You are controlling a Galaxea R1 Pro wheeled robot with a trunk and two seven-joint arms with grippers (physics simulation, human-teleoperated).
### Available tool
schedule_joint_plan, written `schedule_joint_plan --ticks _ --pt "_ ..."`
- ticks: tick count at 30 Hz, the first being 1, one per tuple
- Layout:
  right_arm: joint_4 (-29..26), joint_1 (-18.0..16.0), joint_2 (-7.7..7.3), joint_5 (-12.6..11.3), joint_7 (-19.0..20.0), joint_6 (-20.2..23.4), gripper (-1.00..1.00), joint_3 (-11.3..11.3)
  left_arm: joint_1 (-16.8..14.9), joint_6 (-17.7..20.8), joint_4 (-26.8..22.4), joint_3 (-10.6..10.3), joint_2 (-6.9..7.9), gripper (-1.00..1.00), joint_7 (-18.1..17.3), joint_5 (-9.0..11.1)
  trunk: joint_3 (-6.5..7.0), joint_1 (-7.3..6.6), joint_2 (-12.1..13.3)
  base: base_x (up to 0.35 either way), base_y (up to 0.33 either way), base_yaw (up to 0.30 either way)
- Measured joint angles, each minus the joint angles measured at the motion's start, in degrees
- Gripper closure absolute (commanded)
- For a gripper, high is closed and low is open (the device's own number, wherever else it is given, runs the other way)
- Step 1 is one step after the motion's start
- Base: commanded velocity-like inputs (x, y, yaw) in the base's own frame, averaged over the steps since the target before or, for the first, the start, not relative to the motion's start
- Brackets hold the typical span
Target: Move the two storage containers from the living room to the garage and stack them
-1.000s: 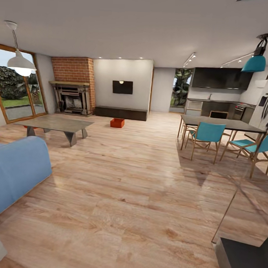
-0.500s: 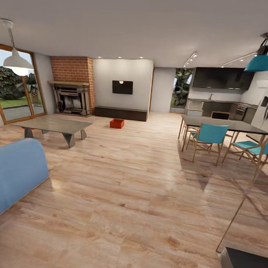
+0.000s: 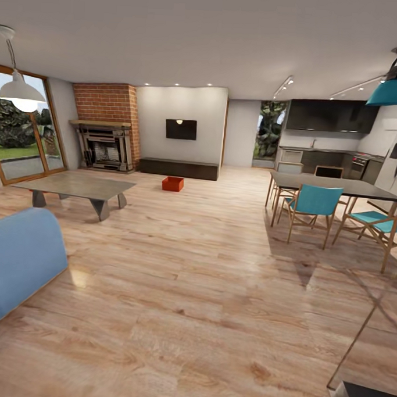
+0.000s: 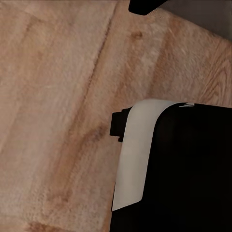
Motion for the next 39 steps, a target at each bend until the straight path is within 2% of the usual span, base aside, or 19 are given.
schedule_joint_plan --ticks 39 --pt "0.0 0.0 0.0 0.03 0.0 0.0 -1.0 0.06 0.0 0.05 0.0 0.0 -0.01 -1.0 0.0 0.0 0.0 0.0 0.0 0.182 0.0 0.0"
